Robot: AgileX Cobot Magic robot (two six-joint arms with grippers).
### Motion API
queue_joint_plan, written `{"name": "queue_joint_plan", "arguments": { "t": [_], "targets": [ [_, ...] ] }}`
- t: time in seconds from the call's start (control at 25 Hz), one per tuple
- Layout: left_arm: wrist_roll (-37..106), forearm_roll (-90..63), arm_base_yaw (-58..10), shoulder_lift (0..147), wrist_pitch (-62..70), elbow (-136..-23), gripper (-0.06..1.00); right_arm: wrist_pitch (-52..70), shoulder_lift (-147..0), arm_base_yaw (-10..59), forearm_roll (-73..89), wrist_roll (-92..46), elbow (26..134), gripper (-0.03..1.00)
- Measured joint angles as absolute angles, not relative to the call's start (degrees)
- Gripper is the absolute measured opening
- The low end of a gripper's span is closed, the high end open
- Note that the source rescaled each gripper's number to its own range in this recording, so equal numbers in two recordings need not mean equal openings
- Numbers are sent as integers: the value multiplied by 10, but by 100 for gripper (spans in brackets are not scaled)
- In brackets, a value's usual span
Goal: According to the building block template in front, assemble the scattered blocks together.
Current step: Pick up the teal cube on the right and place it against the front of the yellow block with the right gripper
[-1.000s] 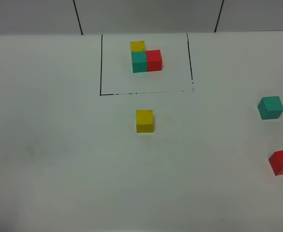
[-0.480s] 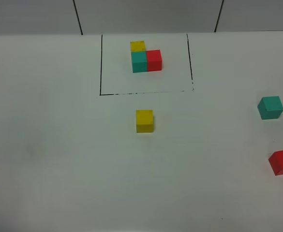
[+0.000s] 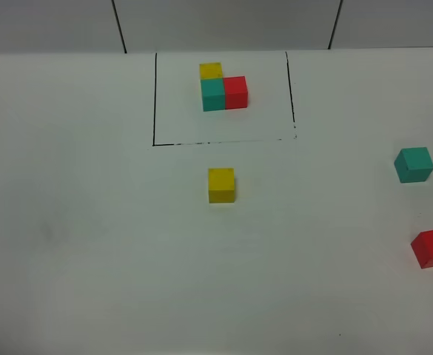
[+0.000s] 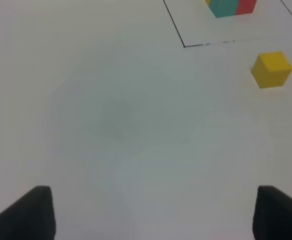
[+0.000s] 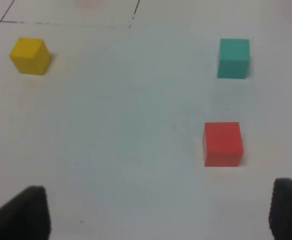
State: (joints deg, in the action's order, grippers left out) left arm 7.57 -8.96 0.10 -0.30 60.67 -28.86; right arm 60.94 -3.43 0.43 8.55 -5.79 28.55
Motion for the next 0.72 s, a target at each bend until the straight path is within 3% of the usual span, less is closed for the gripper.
{"name": "queue_joint_plan", "arguments": {
  "t": [0.72],
  "targets": [
    [76,-90,1,-3,607,-289,91,609,-34,4,86,-58,286,99]
  ]
}}
